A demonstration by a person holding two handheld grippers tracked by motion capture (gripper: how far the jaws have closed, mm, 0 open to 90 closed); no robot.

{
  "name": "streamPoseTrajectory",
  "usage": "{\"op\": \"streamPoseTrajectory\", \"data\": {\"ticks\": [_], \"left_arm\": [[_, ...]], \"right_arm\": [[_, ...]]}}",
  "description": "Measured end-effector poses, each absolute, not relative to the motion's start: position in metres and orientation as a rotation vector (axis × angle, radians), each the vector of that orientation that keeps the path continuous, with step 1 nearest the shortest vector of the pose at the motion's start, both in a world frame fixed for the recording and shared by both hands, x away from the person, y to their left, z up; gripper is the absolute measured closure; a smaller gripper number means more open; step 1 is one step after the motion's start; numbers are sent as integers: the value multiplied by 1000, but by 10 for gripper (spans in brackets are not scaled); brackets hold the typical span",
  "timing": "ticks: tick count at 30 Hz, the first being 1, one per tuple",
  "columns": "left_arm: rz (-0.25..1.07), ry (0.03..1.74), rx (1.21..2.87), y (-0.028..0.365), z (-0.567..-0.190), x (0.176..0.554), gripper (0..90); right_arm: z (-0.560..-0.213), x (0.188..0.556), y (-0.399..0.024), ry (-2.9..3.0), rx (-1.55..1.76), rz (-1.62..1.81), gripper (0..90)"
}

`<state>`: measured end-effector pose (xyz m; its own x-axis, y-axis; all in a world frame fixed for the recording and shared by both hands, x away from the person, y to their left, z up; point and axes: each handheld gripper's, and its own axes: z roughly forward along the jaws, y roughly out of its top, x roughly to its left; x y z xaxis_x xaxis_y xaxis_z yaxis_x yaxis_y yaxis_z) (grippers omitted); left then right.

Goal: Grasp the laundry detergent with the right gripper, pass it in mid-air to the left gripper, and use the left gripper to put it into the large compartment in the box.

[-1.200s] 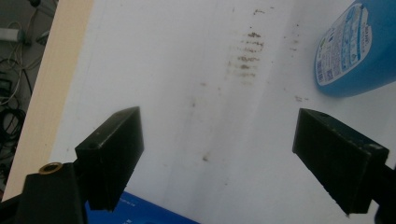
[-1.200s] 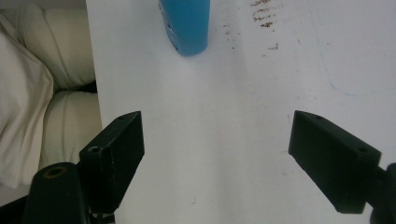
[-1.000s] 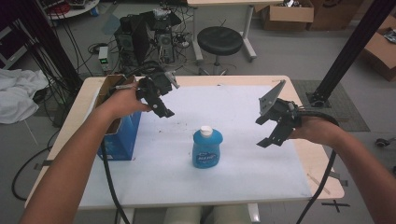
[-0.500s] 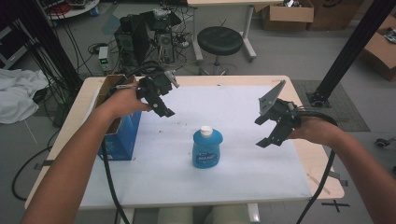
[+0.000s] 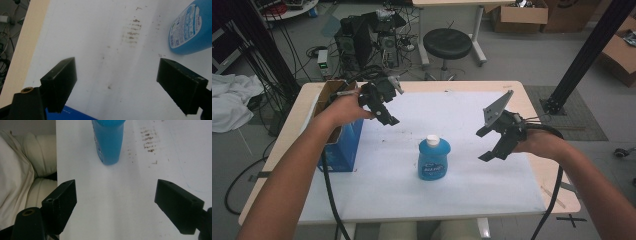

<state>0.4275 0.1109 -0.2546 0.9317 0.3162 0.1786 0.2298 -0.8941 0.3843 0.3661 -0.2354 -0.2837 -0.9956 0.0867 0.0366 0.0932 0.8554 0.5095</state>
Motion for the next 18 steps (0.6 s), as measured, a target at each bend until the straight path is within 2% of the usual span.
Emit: {"op": "streamPoseTrajectory", "data": {"ticks": [18], "left_arm": [[331, 380, 2733, 109, -256, 427, 170]], "right_arm": [[-310, 371, -220, -2925, -112, -1027, 179]]}}
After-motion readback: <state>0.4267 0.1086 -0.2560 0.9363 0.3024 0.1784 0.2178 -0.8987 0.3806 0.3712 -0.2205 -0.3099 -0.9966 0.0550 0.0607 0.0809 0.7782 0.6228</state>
